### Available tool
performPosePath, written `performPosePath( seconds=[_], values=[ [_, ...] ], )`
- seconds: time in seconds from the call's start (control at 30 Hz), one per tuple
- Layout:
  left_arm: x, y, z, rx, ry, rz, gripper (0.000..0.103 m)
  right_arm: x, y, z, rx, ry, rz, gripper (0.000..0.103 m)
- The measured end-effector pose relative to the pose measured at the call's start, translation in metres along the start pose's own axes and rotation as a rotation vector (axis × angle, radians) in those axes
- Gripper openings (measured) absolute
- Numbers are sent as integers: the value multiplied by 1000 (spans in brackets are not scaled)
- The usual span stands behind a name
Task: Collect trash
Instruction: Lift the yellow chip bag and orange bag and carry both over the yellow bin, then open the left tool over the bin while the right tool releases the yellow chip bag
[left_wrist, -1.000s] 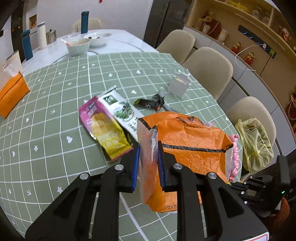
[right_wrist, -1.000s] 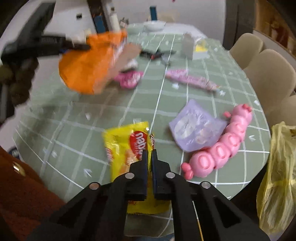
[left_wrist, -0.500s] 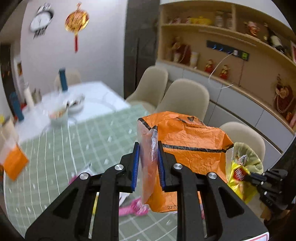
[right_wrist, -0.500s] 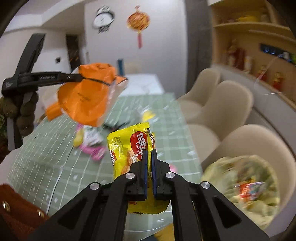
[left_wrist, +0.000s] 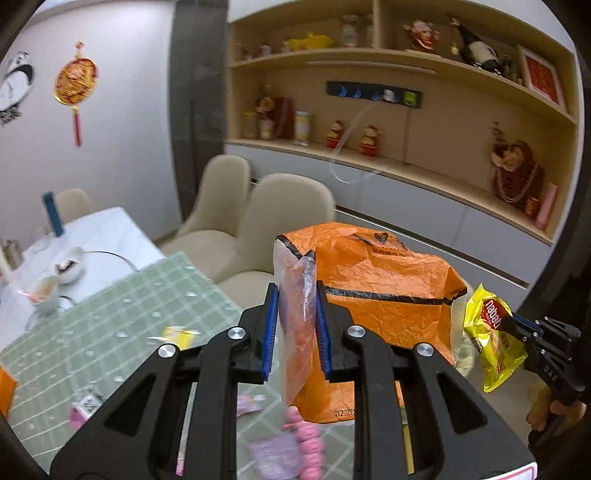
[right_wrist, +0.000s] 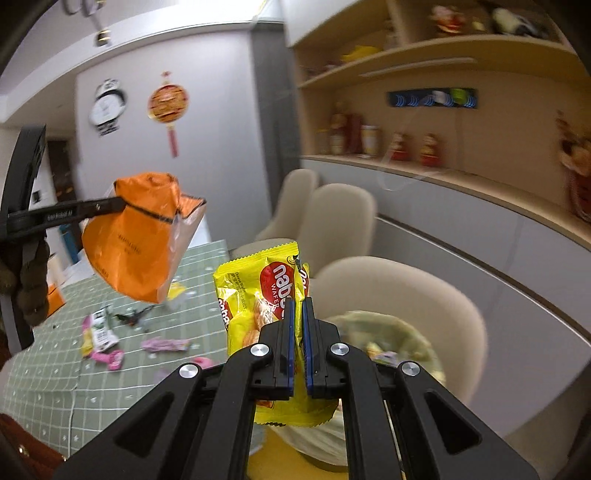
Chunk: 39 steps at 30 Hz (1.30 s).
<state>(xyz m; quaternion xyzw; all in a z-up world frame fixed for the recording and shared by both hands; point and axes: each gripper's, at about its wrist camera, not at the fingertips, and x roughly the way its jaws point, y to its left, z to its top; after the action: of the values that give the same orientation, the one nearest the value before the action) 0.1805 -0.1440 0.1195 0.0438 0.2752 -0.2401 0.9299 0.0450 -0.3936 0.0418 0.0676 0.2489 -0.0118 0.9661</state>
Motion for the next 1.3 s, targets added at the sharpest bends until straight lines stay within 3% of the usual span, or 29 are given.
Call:
performPosePath(
  seconds=[0.3,0.53,0.77,1.03,1.1,1.23,1.3],
  values=[
    [73,-55,-4,8,110,-139,18,-15,-56,-6,81,18,-136,6],
    [126,-75,-24,14,190,-155,18,-1,-79,-16,151,66,-204,6],
    [187,-114,-56,81,255,-161,18,10,-89,-24,176,105,-232,6],
    [229,-157,-81,135,371,-249,18,25,-92,-28,157,137,-282,6],
    [232,-161,-83,136,385,-264,21,27,-94,-27,160,141,-288,6],
    [233,-160,-82,128,404,-321,40,33,-96,-28,168,154,-286,6],
    [229,-158,-82,130,404,-346,44,40,-96,-28,169,164,-278,6]
  ],
)
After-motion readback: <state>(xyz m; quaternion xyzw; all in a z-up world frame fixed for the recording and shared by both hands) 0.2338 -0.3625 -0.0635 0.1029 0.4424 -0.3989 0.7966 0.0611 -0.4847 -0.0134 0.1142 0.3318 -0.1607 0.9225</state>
